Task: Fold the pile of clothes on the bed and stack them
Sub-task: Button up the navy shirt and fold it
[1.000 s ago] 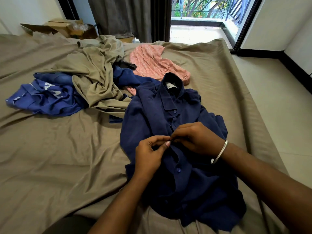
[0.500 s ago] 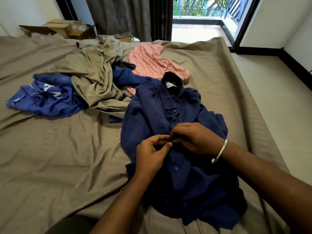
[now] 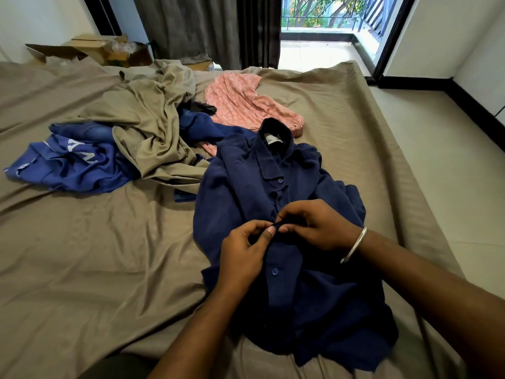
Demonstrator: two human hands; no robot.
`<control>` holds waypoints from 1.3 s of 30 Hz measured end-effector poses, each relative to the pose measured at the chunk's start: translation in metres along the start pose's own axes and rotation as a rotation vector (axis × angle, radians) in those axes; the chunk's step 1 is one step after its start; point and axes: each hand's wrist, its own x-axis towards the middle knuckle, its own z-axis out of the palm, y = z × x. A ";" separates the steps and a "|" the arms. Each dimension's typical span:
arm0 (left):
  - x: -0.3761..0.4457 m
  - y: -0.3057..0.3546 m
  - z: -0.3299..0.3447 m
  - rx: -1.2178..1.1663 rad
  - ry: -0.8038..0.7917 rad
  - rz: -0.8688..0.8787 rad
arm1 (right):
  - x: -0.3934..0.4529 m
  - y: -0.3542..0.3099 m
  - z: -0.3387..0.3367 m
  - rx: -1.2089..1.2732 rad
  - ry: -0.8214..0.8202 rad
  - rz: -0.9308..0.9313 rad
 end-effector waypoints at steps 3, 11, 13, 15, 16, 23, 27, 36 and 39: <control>0.001 -0.002 0.001 -0.019 -0.038 -0.002 | -0.001 0.001 -0.001 0.046 0.004 0.025; 0.004 -0.004 -0.001 -0.054 -0.210 0.034 | -0.002 0.005 -0.005 0.273 -0.037 0.098; 0.005 -0.005 -0.002 -0.030 -0.204 0.033 | -0.004 0.003 0.001 0.263 -0.019 0.091; 0.005 -0.005 -0.002 -0.010 -0.198 0.011 | -0.004 0.001 0.006 0.284 0.023 0.085; 0.006 -0.004 -0.002 -0.006 -0.202 -0.010 | -0.004 0.001 0.007 0.309 0.038 0.089; 0.005 0.010 -0.007 0.046 -0.370 -0.214 | -0.014 -0.005 0.002 0.437 -0.068 0.211; 0.002 0.027 -0.017 0.120 -0.674 -0.377 | -0.022 -0.018 -0.008 0.460 -0.362 0.253; -0.016 0.040 -0.023 0.317 -0.782 -0.577 | -0.033 -0.034 0.002 0.338 -0.577 0.217; -0.016 0.048 -0.023 0.275 -0.496 -0.537 | -0.030 -0.033 -0.008 0.429 -0.402 0.270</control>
